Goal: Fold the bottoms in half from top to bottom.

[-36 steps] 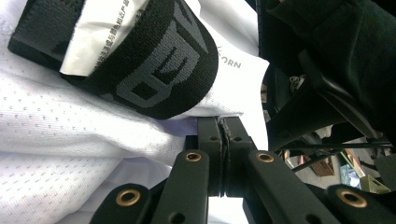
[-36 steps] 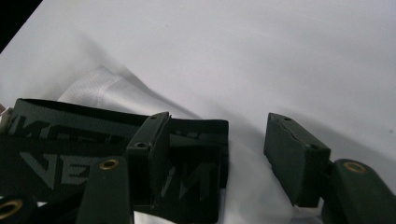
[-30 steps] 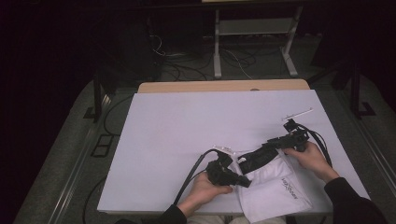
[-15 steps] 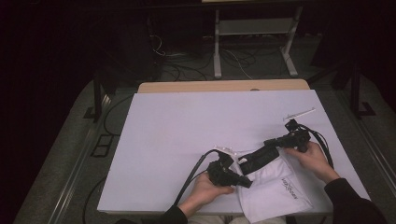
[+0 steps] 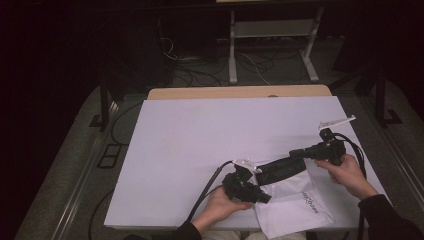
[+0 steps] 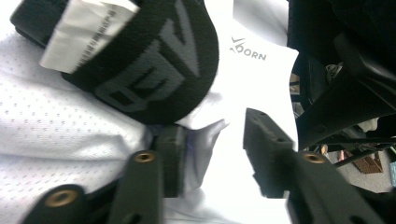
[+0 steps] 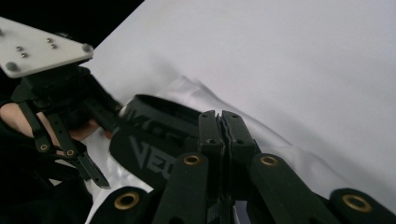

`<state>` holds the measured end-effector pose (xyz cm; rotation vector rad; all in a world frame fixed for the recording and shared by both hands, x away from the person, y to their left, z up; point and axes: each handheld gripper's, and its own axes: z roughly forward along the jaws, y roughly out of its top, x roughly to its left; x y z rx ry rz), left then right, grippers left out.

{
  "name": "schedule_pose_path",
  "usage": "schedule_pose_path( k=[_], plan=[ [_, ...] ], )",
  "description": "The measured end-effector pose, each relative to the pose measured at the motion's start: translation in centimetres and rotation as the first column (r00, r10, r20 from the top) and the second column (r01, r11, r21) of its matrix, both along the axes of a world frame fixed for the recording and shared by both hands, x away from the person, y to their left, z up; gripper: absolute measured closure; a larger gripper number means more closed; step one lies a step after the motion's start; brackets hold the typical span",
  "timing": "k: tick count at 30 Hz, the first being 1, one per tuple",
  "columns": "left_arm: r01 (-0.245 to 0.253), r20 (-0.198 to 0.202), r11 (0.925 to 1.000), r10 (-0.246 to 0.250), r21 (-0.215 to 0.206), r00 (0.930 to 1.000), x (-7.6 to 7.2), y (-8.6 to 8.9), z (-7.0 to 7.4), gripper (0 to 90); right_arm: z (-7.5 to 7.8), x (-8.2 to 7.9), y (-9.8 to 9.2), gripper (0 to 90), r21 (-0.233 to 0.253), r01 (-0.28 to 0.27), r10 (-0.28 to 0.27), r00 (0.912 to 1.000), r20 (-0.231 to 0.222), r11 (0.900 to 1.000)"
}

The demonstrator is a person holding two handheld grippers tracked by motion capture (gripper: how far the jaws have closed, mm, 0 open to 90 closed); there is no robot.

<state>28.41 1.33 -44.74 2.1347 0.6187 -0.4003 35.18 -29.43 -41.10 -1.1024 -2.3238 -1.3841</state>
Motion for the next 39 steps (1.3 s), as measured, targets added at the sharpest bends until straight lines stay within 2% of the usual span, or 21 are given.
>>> schedule_pose_path(
  k=[1,5,9,13,19,24,27,31,35,39],
  plan=[
    [0.000,0.002,1.0000,0.000,-0.001,1.0000,-0.1,0.0,0.0,54.6,0.1,-0.1,-0.1,86.0,0.004,-0.003,0.003,1.0000,0.005,1.000],
    [-0.018,0.031,0.9991,0.017,0.039,0.9994,-0.4,0.0,0.5,45.1,0.2,-0.6,-0.5,86.0,0.004,-0.005,0.005,0.9999,0.015,1.000],
    [-0.015,0.085,0.9984,0.010,0.054,0.9963,-1.0,0.2,1.2,36.0,0.3,-0.9,-1.0,86.0,0.014,-0.003,0.002,0.9997,0.022,1.000],
    [-0.021,0.094,0.9996,0.019,0.019,0.9953,-0.7,0.6,2.0,31.0,0.4,-1.4,-1.3,86.0,0.021,-0.006,0.006,0.9996,0.028,1.000],
    [-0.092,0.109,0.9933,0.099,-0.069,0.9890,0.6,1.9,3.1,22.9,0.1,-2.1,-1.5,86.0,0.004,-0.020,0.020,0.9997,0.015,1.000],
    [-0.165,0.124,0.9812,0.177,-0.100,0.9764,2.0,3.4,3.8,15.7,0.1,-2.7,-1.5,85.9,-0.009,-0.039,0.039,0.9992,0.011,0.999],
    [-0.183,0.149,0.9767,0.199,-0.112,0.9686,2.6,4.1,4.0,12.9,0.2,-3.0,-1.6,85.7,-0.011,-0.050,0.050,0.9987,0.003,0.999],
    [-0.196,0.191,0.9742,0.215,-0.111,0.9578,3.4,5.1,4.1,8.9,0.1,-3.6,-1.7,85.5,-0.023,-0.066,0.066,0.9978,-0.009,0.998],
    [-0.230,0.226,0.9654,0.253,-0.122,0.9406,4.2,6.0,4.0,5.0,0.0,-4.2,-1.9,85.3,-0.031,-0.081,0.080,0.9965,-0.025,0.996],
    [-0.279,0.241,0.9511,0.304,-0.132,0.9216,5.0,7.1,3.7,1.9,0.0,-5.0,-2.1,85.2,-0.043,-0.104,0.103,0.9941,-0.034,0.994]
  ],
)
